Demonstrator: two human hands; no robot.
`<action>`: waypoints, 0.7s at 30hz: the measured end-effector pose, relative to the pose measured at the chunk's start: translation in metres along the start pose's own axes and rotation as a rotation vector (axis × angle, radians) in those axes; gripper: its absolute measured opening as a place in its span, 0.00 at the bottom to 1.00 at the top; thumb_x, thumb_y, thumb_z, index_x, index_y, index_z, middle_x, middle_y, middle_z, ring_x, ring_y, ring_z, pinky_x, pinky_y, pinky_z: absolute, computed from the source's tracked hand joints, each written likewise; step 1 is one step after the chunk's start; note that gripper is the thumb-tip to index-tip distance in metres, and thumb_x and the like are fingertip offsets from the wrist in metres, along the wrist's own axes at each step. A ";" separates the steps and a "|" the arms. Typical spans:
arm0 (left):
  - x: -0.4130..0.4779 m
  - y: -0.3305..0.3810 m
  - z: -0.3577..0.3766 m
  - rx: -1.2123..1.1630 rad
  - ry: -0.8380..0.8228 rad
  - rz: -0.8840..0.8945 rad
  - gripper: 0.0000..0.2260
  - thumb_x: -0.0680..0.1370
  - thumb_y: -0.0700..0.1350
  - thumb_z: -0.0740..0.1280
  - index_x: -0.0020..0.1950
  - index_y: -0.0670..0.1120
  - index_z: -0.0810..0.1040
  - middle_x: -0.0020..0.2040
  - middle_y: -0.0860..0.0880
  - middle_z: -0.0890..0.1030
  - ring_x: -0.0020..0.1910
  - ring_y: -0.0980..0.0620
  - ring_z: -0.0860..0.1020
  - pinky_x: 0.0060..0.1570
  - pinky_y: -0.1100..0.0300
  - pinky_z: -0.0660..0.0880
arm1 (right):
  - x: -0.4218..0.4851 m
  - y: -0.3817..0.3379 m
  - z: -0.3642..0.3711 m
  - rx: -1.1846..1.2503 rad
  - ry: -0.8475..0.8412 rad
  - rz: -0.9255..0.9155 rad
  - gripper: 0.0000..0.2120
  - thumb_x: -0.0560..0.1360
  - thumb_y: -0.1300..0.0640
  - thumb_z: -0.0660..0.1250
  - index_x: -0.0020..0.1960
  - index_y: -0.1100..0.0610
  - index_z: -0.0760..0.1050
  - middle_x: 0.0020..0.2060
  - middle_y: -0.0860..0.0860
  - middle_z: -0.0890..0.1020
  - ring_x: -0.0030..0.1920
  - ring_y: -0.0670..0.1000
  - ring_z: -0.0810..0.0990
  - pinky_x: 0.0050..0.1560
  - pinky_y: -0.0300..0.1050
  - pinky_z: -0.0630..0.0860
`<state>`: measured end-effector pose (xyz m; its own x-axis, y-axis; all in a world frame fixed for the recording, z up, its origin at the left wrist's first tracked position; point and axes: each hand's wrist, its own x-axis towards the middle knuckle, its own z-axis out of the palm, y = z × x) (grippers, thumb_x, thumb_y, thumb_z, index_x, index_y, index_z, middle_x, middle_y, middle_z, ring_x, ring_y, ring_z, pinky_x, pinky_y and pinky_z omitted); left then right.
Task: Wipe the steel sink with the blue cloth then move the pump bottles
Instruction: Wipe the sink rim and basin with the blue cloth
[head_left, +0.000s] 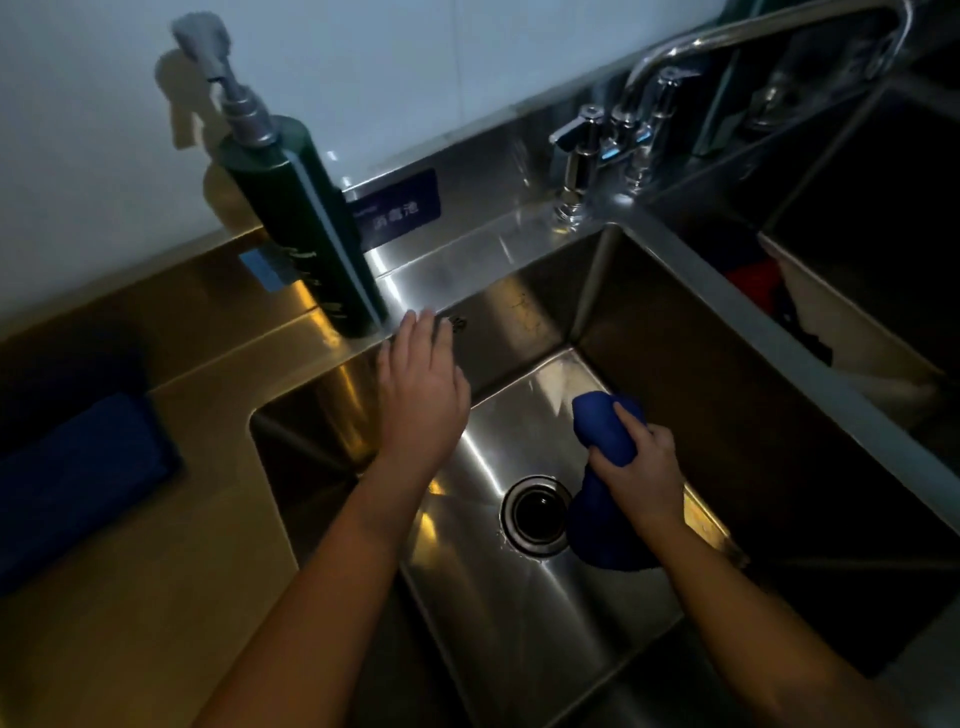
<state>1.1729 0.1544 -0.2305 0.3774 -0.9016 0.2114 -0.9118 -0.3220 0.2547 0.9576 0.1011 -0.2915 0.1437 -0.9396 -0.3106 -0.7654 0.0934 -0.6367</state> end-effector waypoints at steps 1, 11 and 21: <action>0.006 -0.004 0.004 0.009 -0.001 0.014 0.24 0.72 0.46 0.53 0.64 0.36 0.71 0.66 0.36 0.71 0.66 0.39 0.66 0.62 0.40 0.61 | 0.001 0.004 0.008 0.016 0.030 0.043 0.32 0.71 0.53 0.69 0.71 0.48 0.61 0.67 0.57 0.65 0.61 0.59 0.72 0.61 0.50 0.68; 0.017 -0.024 0.035 0.025 0.056 0.103 0.22 0.74 0.41 0.60 0.66 0.34 0.68 0.67 0.35 0.69 0.67 0.38 0.64 0.63 0.40 0.57 | 0.009 0.071 0.052 0.105 0.241 0.400 0.32 0.71 0.54 0.69 0.72 0.50 0.61 0.67 0.62 0.62 0.61 0.65 0.72 0.63 0.52 0.67; 0.015 -0.030 0.040 -0.105 0.144 0.088 0.25 0.73 0.42 0.61 0.69 0.37 0.65 0.70 0.39 0.66 0.69 0.43 0.60 0.65 0.47 0.47 | 0.011 0.133 0.072 0.163 0.418 0.684 0.28 0.70 0.50 0.67 0.68 0.46 0.63 0.67 0.61 0.65 0.65 0.65 0.67 0.69 0.56 0.63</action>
<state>1.1996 0.1393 -0.2730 0.3232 -0.8717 0.3683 -0.9232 -0.2049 0.3250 0.9026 0.1266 -0.4305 -0.5926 -0.6995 -0.3994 -0.4938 0.7072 -0.5060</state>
